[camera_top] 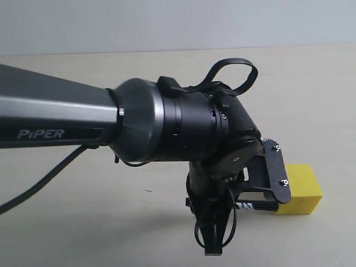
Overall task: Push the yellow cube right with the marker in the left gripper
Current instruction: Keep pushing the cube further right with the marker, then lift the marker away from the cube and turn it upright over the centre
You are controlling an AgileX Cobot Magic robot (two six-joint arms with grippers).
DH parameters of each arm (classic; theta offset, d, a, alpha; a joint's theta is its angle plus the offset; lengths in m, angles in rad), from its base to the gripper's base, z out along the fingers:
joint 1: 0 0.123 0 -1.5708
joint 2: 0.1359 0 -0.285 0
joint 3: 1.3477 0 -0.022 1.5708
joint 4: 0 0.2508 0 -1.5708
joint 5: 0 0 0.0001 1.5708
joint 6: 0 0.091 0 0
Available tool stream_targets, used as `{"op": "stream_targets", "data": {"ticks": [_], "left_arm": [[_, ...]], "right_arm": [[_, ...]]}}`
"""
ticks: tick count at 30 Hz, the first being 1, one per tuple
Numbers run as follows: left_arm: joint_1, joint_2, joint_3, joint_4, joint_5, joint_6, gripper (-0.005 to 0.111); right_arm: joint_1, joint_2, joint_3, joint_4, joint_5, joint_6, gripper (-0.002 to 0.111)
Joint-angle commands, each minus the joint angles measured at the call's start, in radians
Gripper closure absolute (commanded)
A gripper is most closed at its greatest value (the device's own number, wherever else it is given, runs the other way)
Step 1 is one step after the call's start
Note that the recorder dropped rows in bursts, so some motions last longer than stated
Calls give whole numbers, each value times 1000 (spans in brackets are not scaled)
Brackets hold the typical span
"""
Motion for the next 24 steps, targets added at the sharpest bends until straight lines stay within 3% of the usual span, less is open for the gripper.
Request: {"op": "stream_targets", "data": {"ticks": [1, 9, 17, 19, 21, 24], "left_arm": [[15, -3, -7, 56, 160, -73, 107], [20, -35, 15, 103, 204, -112, 107], [69, -151, 64, 152, 210, -313, 107], [94, -178, 66, 158, 188, -432, 107], [164, -203, 66, 153, 161, -718, 107], [238, -187, 66, 119, 215, -917, 107]], "right_arm": [[3, -5, 5, -1, -6, 0, 108], [3, -5, 5, -1, -6, 0, 108], [3, -5, 5, -1, -6, 0, 108], [3, -5, 5, -1, -6, 0, 108], [3, -5, 5, -1, -6, 0, 108], [3, -5, 5, -1, -6, 0, 108]]}}
